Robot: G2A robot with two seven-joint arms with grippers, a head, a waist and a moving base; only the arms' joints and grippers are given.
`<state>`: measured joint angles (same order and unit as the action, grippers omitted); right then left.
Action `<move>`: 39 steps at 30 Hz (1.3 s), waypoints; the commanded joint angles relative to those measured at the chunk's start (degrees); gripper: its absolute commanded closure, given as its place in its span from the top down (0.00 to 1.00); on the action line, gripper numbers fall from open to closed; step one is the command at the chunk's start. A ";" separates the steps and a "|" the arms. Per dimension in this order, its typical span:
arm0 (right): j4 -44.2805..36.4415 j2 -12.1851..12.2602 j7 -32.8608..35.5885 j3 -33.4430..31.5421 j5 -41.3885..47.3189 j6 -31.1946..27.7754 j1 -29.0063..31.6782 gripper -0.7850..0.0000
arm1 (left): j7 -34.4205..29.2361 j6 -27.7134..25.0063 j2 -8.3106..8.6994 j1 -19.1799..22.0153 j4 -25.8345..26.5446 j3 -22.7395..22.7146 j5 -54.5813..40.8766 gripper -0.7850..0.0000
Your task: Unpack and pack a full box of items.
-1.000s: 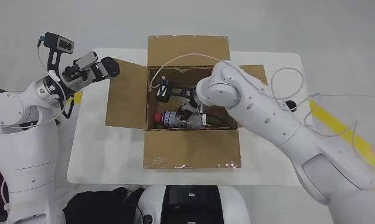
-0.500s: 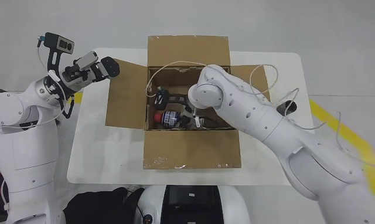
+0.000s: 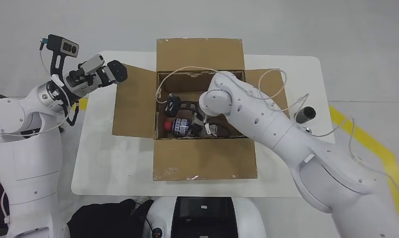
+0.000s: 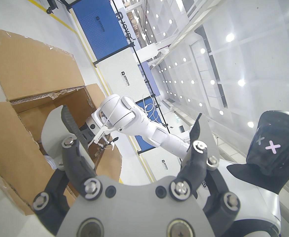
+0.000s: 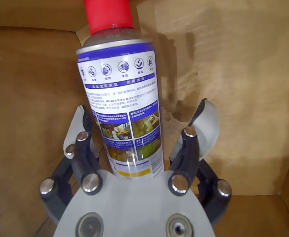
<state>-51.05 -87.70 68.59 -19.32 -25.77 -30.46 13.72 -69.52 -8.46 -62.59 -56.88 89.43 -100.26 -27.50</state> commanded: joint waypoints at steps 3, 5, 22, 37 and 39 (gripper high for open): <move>1.03 -0.55 -0.12 0.07 -0.23 -0.35 -0.02 0.70 | 0.00 0.00 0.00 0.00 0.00 0.00 0.00 1.00; 1.58 -0.81 -0.25 0.04 -0.31 -0.47 -0.08 0.47 | 0.00 0.00 0.00 0.00 0.00 0.00 0.00 1.00; -1.39 -0.49 1.97 -2.47 -2.90 1.47 -1.39 0.00 | 0.00 0.00 0.00 0.00 0.00 0.00 0.00 1.00; -17.89 6.46 2.10 -12.03 -11.20 5.92 4.59 0.00 | 0.00 0.00 0.00 0.00 0.00 0.00 0.00 1.00; -20.20 7.78 0.94 -14.25 -12.48 5.89 6.75 0.00 | 0.00 0.00 0.00 0.00 0.00 0.00 0.00 1.00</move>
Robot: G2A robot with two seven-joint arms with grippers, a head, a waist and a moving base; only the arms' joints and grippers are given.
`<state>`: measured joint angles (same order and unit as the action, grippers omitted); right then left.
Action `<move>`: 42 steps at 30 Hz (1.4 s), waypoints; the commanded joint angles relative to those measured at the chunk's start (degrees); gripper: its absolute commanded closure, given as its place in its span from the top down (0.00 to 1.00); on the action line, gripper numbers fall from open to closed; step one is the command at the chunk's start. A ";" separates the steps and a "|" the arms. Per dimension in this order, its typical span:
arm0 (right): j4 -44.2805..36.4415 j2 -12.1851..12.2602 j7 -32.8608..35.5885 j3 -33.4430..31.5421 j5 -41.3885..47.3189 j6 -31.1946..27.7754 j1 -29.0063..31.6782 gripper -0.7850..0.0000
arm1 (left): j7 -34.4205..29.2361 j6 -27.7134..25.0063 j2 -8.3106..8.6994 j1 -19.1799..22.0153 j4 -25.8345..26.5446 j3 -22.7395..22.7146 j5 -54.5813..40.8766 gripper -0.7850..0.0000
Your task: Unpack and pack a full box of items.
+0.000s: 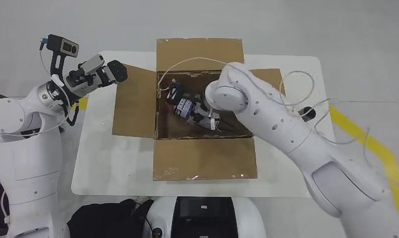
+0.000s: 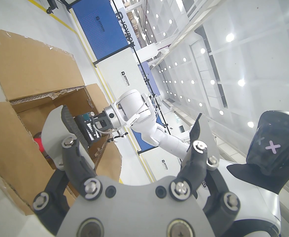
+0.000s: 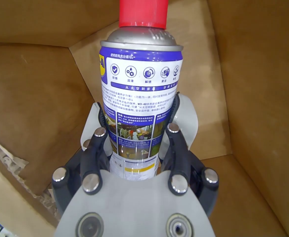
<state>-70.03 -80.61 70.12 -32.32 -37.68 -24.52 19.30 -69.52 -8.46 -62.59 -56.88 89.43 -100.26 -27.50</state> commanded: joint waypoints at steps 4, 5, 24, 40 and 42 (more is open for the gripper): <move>-6.26 2.99 -2.38 -5.37 -2.98 -0.13 5.59 0.00 | 0.00 0.00 0.00 0.00 0.00 0.00 0.00 1.00; -7.43 3.51 -2.78 -6.33 -3.57 -0.34 6.69 0.00 | 0.00 0.00 0.00 0.00 0.00 0.00 0.00 1.00; -27.16 9.52 -35.98 -23.06 -23.27 -3.22 26.33 0.00 | 0.00 0.00 0.00 0.00 0.00 0.00 0.00 1.00; -38.29 11.52 -52.31 -31.10 -35.95 -1.59 38.28 0.00 | 0.00 0.00 0.00 0.00 0.00 0.00 0.00 1.00; -39.98 11.75 -52.62 -32.38 -35.22 -2.08 39.50 0.00 | 0.00 0.00 0.00 0.00 0.00 0.00 0.00 1.00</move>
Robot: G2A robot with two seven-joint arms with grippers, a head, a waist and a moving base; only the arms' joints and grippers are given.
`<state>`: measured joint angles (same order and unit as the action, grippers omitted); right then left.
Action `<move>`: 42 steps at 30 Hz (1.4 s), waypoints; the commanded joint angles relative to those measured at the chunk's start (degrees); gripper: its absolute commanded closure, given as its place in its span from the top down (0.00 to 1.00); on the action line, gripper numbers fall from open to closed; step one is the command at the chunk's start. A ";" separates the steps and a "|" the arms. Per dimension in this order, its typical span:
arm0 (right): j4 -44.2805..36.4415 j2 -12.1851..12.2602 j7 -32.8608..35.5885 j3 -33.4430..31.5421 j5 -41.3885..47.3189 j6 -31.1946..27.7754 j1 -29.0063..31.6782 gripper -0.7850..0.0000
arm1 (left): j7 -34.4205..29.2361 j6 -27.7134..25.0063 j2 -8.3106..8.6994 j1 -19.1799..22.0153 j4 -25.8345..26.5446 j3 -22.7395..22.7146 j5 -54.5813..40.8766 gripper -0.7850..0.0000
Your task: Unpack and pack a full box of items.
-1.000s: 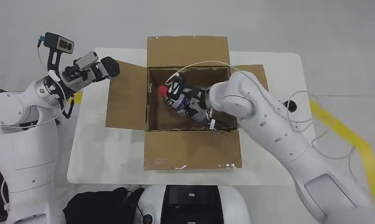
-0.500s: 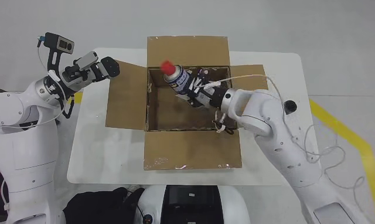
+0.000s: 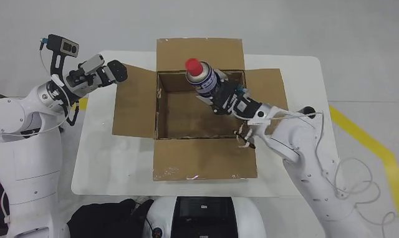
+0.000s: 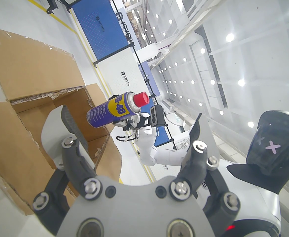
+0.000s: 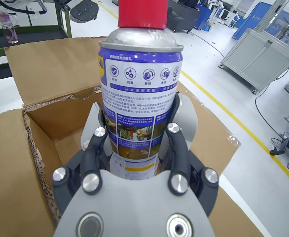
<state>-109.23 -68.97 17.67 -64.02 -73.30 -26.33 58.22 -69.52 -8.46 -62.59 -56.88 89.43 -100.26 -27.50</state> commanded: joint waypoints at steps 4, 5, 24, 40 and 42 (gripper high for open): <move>-1.87 0.30 -0.09 -1.57 0.12 -0.68 1.34 0.00 | 0.00 0.00 0.00 0.00 0.00 0.00 0.00 1.00; -1.87 0.30 -0.09 -1.57 0.12 -0.68 1.34 0.00 | 0.00 0.00 0.00 0.00 0.00 0.00 0.00 1.00; -2.92 0.42 -1.48 -2.91 0.50 0.59 2.92 0.00 | 0.00 0.00 0.00 0.00 0.00 0.00 0.00 1.00; -15.97 3.05 -15.86 -26.91 -1.91 0.13 28.04 0.00 | 0.00 0.00 0.00 0.00 0.00 0.00 0.00 1.00; -16.33 3.06 -19.17 -29.30 -1.75 1.32 31.73 0.00 | 0.00 0.00 0.00 0.00 0.00 0.00 0.00 1.00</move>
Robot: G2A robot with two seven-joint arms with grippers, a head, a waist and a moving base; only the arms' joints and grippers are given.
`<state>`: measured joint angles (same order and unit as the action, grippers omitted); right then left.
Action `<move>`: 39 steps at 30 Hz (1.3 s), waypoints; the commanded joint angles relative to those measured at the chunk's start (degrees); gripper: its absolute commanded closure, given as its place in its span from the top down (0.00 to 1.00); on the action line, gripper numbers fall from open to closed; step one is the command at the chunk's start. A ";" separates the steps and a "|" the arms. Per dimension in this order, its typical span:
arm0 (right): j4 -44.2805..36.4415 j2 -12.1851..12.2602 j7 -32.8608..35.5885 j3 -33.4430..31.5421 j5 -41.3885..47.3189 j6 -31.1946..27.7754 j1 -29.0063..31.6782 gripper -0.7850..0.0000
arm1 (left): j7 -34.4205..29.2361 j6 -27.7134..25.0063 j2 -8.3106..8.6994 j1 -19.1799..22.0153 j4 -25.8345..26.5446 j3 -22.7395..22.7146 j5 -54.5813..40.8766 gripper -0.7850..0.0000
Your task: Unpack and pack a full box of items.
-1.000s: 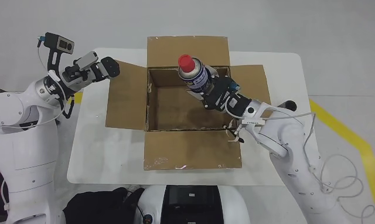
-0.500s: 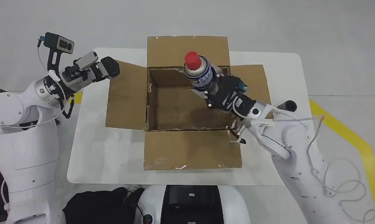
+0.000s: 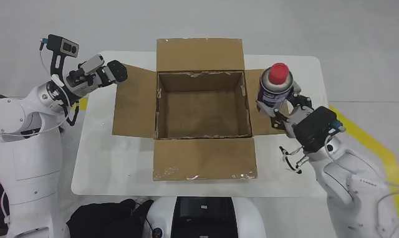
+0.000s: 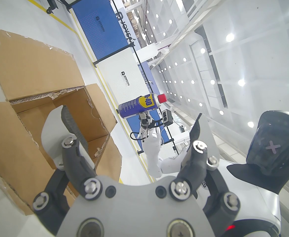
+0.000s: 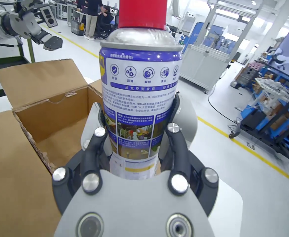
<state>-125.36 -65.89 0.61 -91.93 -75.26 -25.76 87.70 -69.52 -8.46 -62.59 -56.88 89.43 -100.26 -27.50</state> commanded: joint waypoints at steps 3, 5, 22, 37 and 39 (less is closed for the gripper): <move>0.18 -0.26 -9.26 -3.86 1.25 3.68 7.76 0.00 | 0.00 0.00 0.00 0.00 0.00 0.00 0.00 1.00; -0.10 -0.41 -12.67 -4.95 1.27 5.18 11.25 0.00 | 0.00 0.00 0.00 0.00 0.00 0.00 0.00 1.00; -0.98 -1.11 -25.47 -11.14 -1.14 9.89 26.80 0.00 | 0.00 0.00 0.00 0.00 0.00 0.00 0.00 1.00; -0.98 -1.11 -25.47 -11.14 -1.14 9.89 26.80 0.00 | 0.00 0.00 0.00 0.00 0.00 0.00 0.00 1.00; -1.09 -1.12 -25.03 -11.36 -1.47 10.20 26.32 0.00 | 0.00 0.00 0.00 0.00 0.00 0.00 0.00 1.00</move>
<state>-126.39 -67.01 -24.73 -103.12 -76.47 -15.78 114.36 -69.52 -8.46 -62.59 -56.88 89.43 -100.26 -27.50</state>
